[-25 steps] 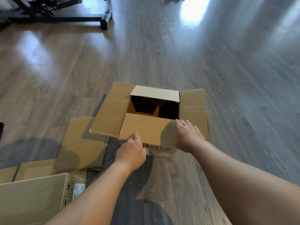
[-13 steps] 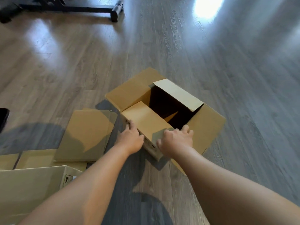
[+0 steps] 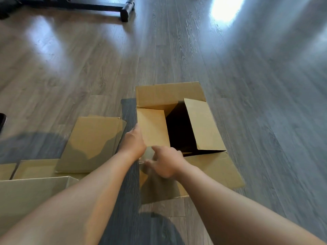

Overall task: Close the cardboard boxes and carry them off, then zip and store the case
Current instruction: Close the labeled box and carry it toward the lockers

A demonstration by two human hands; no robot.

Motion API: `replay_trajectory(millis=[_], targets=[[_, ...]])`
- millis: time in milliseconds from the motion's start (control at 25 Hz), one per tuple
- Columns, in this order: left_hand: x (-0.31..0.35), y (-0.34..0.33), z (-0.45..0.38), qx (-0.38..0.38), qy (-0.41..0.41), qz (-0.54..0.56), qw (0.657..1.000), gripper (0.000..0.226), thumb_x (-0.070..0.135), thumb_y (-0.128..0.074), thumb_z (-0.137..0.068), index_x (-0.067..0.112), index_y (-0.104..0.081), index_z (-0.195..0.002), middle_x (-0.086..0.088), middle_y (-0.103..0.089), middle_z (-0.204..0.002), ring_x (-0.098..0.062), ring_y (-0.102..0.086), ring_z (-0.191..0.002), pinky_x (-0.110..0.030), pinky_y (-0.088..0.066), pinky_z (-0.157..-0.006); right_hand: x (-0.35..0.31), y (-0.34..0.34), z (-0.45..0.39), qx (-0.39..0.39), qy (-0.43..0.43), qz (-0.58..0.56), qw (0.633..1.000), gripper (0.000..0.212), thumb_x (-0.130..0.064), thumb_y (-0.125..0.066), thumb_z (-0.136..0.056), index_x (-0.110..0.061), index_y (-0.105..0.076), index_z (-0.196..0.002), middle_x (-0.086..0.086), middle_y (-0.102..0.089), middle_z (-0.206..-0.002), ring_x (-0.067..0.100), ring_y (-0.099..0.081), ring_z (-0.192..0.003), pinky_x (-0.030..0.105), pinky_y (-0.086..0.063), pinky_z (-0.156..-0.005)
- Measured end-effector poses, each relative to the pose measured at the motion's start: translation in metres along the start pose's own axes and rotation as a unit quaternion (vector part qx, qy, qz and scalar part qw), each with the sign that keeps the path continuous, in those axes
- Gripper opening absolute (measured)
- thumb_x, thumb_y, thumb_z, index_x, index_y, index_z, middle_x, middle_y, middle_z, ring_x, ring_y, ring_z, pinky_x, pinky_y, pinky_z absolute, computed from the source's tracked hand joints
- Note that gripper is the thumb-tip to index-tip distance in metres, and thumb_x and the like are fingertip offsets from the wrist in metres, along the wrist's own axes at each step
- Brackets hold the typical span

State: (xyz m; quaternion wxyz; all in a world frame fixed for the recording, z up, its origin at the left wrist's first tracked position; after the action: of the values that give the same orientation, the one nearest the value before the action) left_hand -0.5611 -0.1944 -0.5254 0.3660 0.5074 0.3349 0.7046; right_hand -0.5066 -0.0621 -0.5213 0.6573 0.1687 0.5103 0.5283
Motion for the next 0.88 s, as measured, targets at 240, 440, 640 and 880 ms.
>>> replay_trajectory(millis=[240,440,640,880], targets=[[0.054,-0.042,0.040,0.027,-0.176,-0.195,0.965,0.059,0.037,-0.047,-0.098,0.013,-0.034,-0.150,-0.014,-0.018,-0.164,-0.031,-0.012,-0.152,-0.054,-0.018,-0.121,0.047,0.022,0.020,0.067,-0.067,0.107,0.990,0.051,-0.045,-0.039,-0.102,-0.017,-0.046,-0.144,0.007,-0.041,-0.155,0.029,-0.027,-0.149,0.053,-0.027,-0.116],[0.095,-0.072,0.050,-0.068,-0.243,-0.229,0.940,0.044,0.040,-0.046,-0.100,0.037,-0.044,-0.144,-0.002,-0.015,-0.166,-0.031,0.002,-0.153,-0.066,0.001,-0.117,0.068,0.043,0.037,0.093,-0.098,0.141,0.981,0.059,-0.038,-0.043,-0.098,-0.014,-0.038,-0.151,0.014,-0.023,-0.165,0.036,-0.025,-0.150,0.054,-0.024,-0.116],[0.112,-0.050,0.059,-0.043,-0.285,-0.400,0.870,0.032,0.045,-0.042,-0.101,0.036,-0.068,-0.119,-0.005,-0.046,-0.151,-0.038,-0.017,-0.150,-0.076,0.009,-0.108,0.109,0.075,0.050,0.137,-0.157,0.160,0.965,0.068,-0.034,-0.047,-0.097,-0.013,-0.027,-0.158,0.019,-0.018,-0.167,0.035,-0.008,-0.155,0.051,-0.012,-0.125],[0.109,0.019,0.065,0.089,-0.167,-0.497,0.847,0.020,0.029,-0.057,-0.091,0.018,-0.070,-0.080,-0.025,-0.059,-0.134,-0.051,-0.026,-0.143,-0.079,0.011,-0.104,0.148,0.071,0.048,0.100,-0.203,0.066,0.972,0.059,-0.032,-0.047,-0.101,-0.027,-0.029,-0.157,0.019,-0.008,-0.168,0.036,0.000,-0.156,0.051,-0.016,-0.123]])
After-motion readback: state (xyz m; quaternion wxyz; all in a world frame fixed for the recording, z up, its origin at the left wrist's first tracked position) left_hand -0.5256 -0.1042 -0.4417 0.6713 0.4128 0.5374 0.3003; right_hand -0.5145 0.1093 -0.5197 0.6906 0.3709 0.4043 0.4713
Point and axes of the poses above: each hand's wrist, its own z-axis away from the middle knuckle, its own y-axis out of the back of the hand, x = y × z, the point moved 7 cm from there along -z, towards the middle knuckle
